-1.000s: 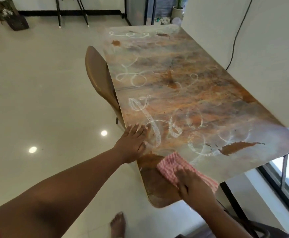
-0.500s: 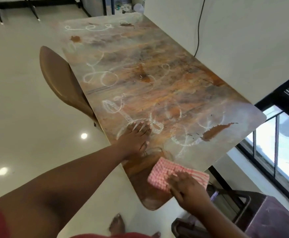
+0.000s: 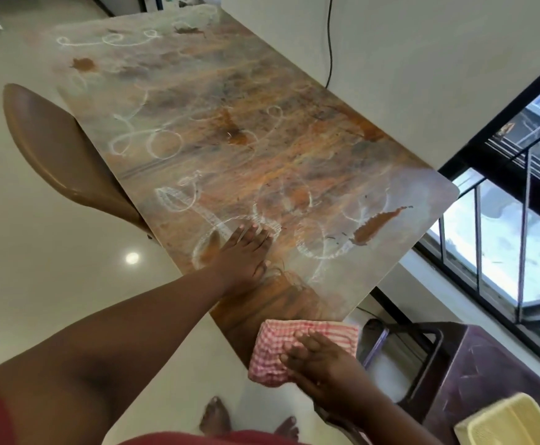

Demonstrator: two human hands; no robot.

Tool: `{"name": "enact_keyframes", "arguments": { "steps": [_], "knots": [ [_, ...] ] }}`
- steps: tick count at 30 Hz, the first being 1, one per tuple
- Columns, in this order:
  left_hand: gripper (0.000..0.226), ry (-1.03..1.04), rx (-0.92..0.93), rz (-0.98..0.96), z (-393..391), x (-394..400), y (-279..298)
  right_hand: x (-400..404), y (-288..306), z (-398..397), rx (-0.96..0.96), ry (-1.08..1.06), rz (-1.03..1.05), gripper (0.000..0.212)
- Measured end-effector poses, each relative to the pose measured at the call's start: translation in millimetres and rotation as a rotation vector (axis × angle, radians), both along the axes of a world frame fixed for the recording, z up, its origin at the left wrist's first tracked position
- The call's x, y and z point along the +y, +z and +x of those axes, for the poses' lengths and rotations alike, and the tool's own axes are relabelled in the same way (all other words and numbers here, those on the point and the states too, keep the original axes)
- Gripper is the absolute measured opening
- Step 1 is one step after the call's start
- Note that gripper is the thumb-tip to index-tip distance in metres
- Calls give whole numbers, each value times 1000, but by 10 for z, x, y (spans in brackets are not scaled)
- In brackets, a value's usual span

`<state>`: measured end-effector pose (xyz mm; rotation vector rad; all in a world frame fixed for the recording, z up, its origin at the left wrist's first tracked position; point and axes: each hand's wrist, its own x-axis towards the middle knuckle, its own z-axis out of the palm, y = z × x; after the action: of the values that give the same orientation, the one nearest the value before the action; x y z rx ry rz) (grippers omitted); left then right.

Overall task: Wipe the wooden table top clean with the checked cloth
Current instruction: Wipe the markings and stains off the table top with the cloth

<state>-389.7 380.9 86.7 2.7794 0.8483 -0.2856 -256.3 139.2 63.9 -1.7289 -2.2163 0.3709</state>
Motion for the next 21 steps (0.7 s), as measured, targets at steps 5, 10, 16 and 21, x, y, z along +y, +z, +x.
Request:
{"name": "enact_keyframes", "arguments": {
  "steps": [5,10,16,21],
  "knots": [
    [68,-74,-13,4,16,-20,-149,353,92,235,8,-367,-101,39],
    [66,-46,-45,16,65,-57,-170,222,-8,-380,56,-243,-121,28],
    [61,-46,-80,14,110,-73,-134,1,10,-125,110,7,-97,29],
    [61,-16,-97,-12,174,-92,-104,226,202,543,43,-326,-142,34]
  ]
}}
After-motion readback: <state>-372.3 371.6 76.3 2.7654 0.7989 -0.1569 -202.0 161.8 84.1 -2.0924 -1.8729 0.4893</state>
